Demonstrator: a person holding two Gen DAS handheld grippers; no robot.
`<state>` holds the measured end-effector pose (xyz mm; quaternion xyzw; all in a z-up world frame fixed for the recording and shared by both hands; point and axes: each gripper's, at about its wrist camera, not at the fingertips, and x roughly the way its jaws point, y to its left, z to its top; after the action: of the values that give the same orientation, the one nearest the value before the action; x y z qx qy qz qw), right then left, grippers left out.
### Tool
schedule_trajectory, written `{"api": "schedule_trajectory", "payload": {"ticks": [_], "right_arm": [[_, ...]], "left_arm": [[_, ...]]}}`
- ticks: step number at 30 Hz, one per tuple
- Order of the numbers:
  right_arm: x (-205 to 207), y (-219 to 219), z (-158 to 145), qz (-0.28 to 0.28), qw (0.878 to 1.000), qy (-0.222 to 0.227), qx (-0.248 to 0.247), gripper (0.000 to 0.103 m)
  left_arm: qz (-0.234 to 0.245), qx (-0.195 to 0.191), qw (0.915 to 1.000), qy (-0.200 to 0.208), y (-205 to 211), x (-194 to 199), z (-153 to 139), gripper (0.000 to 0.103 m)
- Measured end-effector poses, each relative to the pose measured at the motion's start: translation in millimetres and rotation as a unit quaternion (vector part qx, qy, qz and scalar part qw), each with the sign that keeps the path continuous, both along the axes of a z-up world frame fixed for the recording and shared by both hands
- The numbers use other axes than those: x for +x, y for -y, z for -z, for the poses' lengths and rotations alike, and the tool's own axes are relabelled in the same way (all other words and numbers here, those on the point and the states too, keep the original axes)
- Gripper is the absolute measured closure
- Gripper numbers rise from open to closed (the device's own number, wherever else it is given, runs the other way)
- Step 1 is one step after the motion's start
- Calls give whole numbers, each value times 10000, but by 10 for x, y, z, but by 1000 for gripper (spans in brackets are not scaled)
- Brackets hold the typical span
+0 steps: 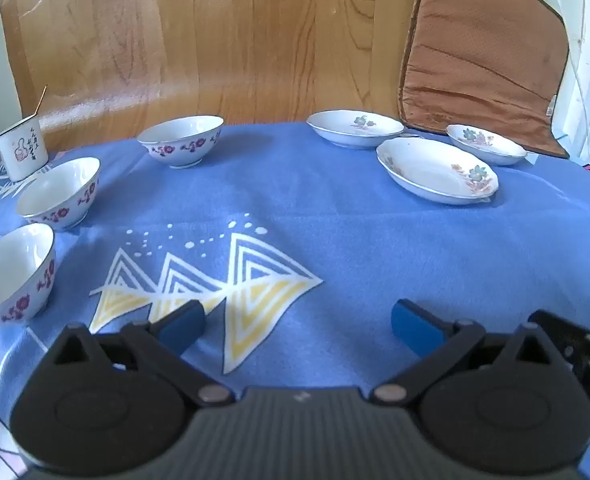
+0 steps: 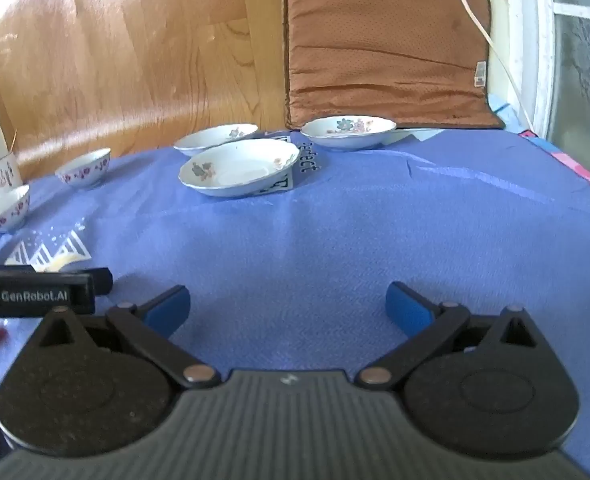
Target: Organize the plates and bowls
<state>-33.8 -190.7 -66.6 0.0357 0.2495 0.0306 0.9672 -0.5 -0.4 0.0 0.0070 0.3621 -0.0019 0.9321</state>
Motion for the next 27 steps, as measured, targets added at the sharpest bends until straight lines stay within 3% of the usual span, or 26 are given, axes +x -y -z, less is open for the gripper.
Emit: {"api": "schedule_trajectory", "payload": {"ticks": [3, 6, 10, 16, 27], "right_arm": [[-13, -23, 22, -27, 9999, 1, -141, 0], [-65, 82, 33, -25, 9997, 122, 205, 0], [-37, 32, 3, 0, 9998, 61, 207, 0], [-109, 44, -1, 38, 9989, 350, 293, 0], [-222, 18, -36, 23, 9968, 789, 101, 0]], "left_arm": [[-20, -7, 10000, 48, 24, -15, 6, 0], [9, -32, 10000, 21, 63, 4, -36, 0], [-42, -27, 10000, -39, 143, 31, -87, 0], [63, 90, 9993, 365, 139, -54, -109, 0], [194, 81, 9982, 561, 136, -133, -71, 0]]}}
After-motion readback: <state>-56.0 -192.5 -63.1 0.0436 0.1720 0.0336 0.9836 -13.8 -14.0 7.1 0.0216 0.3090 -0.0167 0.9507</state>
